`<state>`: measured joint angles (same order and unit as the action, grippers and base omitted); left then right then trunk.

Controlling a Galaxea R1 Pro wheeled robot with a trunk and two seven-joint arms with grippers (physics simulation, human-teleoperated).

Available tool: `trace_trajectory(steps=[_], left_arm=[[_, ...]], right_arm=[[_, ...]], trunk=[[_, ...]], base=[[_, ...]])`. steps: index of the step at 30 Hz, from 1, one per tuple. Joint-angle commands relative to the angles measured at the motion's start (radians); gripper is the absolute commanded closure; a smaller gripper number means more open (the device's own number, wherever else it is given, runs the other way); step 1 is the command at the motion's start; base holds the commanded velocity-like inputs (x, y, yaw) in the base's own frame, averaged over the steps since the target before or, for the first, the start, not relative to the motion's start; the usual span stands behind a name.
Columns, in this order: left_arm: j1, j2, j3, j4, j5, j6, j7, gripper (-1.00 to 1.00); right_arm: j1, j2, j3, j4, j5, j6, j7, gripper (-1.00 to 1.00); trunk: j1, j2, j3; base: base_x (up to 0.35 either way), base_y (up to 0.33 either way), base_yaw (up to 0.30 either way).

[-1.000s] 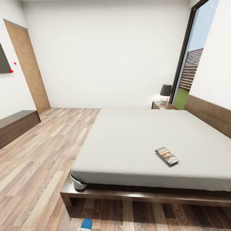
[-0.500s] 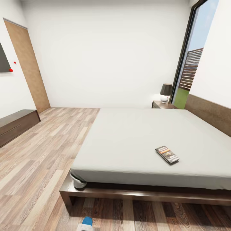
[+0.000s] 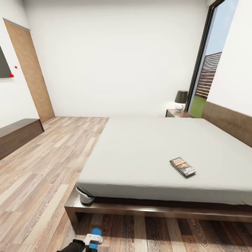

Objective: In the bedroom, move the book from the bed onto either nightstand, and place the two sandals side by side next to the bed.

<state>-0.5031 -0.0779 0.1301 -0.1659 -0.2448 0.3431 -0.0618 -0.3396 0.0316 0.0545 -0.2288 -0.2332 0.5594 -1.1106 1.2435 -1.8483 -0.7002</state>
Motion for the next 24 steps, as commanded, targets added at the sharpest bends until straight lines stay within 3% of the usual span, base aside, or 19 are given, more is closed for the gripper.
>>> trace_trajectory(steps=[1, 5, 12, 15, 24], left_arm=[[0.0, 0.0, 0.009, -0.003, -0.011, 0.007, -0.006, 1.0], [-0.002, 0.0, 0.009, -0.003, -0.011, 0.01, -0.003, 1.0], [-0.002, 0.0, 0.008, -0.003, -0.01, 0.011, -0.001, 1.0], [-0.002, 0.0, 0.008, -0.003, -0.01, 0.011, -0.002, 1.0], [-0.002, 0.001, 0.008, -0.003, -0.01, 0.011, -0.005, 1.0]], right_arm=[[0.0, 0.0, 0.007, -0.001, -0.007, 0.008, -0.005, 1.0], [0.0, 0.0, 0.008, -0.001, -0.006, 0.008, -0.009, 1.0], [0.0, 0.002, 0.008, 0.0, -0.009, 0.007, -0.152, 1.0], [0.0, 0.003, 0.007, 0.0, -0.012, 0.007, -0.181, 1.0], [-0.001, 0.005, 0.008, 0.0, -0.014, 0.008, -0.204, 1.0]], trunk=[[0.0, -0.001, -0.001], [0.0, -0.001, -0.001], [0.0, -0.001, -0.001], [0.0, -0.001, -0.001], [0.0, -0.001, -0.001]], base=[[0.0, 0.0, 0.0], [0.0, 0.0, 0.0], [0.0, 0.0, 0.0], [0.0, 0.0, 0.0], [0.0, 0.0, 0.0]])
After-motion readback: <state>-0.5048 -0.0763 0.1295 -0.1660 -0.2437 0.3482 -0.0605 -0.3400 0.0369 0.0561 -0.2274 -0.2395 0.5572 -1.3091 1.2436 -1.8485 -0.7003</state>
